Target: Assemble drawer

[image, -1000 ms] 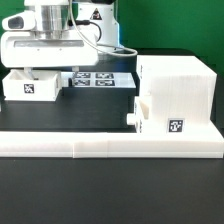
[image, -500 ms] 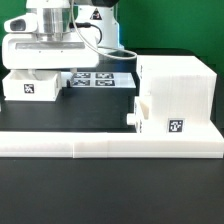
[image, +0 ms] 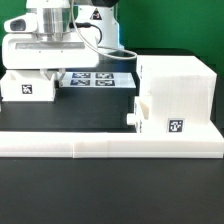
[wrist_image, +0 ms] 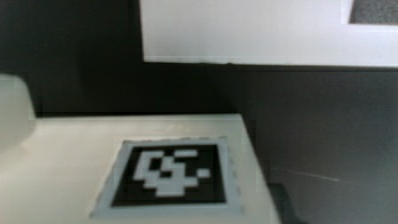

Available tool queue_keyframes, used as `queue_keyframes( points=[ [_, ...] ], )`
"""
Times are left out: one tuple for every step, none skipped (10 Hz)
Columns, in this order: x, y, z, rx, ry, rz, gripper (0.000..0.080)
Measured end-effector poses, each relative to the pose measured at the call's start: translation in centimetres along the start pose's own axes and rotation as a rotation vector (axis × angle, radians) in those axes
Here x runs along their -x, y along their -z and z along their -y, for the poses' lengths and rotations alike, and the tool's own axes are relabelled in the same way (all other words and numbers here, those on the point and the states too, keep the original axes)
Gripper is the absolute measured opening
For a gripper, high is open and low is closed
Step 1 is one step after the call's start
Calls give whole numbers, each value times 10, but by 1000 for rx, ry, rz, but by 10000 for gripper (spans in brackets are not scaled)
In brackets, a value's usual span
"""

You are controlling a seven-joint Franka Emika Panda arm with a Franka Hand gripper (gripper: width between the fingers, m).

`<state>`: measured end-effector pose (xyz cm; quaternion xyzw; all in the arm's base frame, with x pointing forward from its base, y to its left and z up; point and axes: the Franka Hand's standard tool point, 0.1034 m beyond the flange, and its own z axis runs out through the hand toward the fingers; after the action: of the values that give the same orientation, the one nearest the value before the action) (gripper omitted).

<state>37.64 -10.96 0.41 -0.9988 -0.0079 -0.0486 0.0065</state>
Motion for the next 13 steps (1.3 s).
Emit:
queue_keyframes(
  points=[
    [0, 0, 0, 0, 0, 0, 41],
    [0, 0, 0, 0, 0, 0, 41],
    [0, 0, 0, 0, 0, 0, 41],
    [0, 0, 0, 0, 0, 0, 41],
    [-1, 1, 2, -1, 11, 0, 41],
    [-10, 6, 10, -4, 52, -4, 41],
    [-21, 13, 22, -11, 107, -4, 41],
    [-31, 19, 32, -26, 156, 8, 42],
    [-48, 28, 45, -41, 195, 14, 42],
    [-59, 34, 57, -64, 229, 44, 42],
    [-62, 35, 57, -63, 269, 37, 42],
    [-60, 34, 56, -65, 328, 39, 42],
    [-59, 32, 55, -68, 407, 39, 42]
  ],
)
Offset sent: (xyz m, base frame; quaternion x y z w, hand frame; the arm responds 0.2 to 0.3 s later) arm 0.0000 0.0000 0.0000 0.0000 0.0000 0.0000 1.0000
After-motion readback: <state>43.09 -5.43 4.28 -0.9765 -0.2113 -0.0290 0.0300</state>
